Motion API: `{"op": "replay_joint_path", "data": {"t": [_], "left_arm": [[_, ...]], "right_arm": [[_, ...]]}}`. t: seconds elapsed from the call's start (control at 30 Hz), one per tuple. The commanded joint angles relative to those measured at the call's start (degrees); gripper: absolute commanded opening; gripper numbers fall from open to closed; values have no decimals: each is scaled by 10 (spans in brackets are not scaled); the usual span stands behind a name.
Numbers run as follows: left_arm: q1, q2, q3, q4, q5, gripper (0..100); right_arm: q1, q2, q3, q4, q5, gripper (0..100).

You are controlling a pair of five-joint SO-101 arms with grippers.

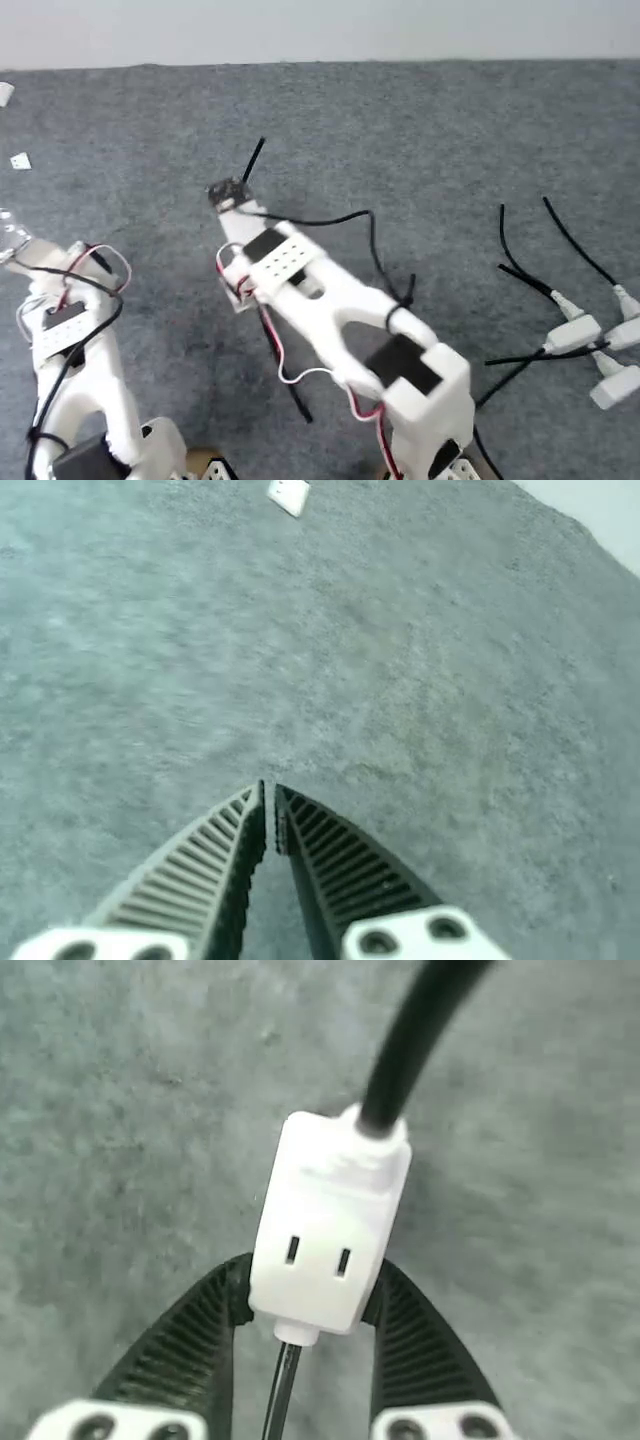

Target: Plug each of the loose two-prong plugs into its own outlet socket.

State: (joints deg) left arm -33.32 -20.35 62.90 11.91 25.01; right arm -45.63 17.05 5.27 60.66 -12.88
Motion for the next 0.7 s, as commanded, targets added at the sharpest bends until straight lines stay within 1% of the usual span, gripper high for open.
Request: {"op": "replay_joint_path", "data": {"t": [0.0,0.13,0.3,0.37,0.47,0.57,0.67], "left_arm": [[40,-10,0,-11,-62,13],[45,-10,0,-11,-68,13],[47,-10,1,-11,-68,13],[56,-10,2,-10,-69,13],[76,-11,10,-8,-82,13],[91,-11,13,-7,-114,13],[93,-11,13,-7,-115,13]], "right_arm": [[14,-124,29,27,49,8],[63,-257,111,27,88,8],[183,-404,206,30,127,8],[251,-450,245,26,146,8],[372,-491,291,24,165,8],[511,-507,318,23,195,8],[639,-506,345,-14,229,8]]}}
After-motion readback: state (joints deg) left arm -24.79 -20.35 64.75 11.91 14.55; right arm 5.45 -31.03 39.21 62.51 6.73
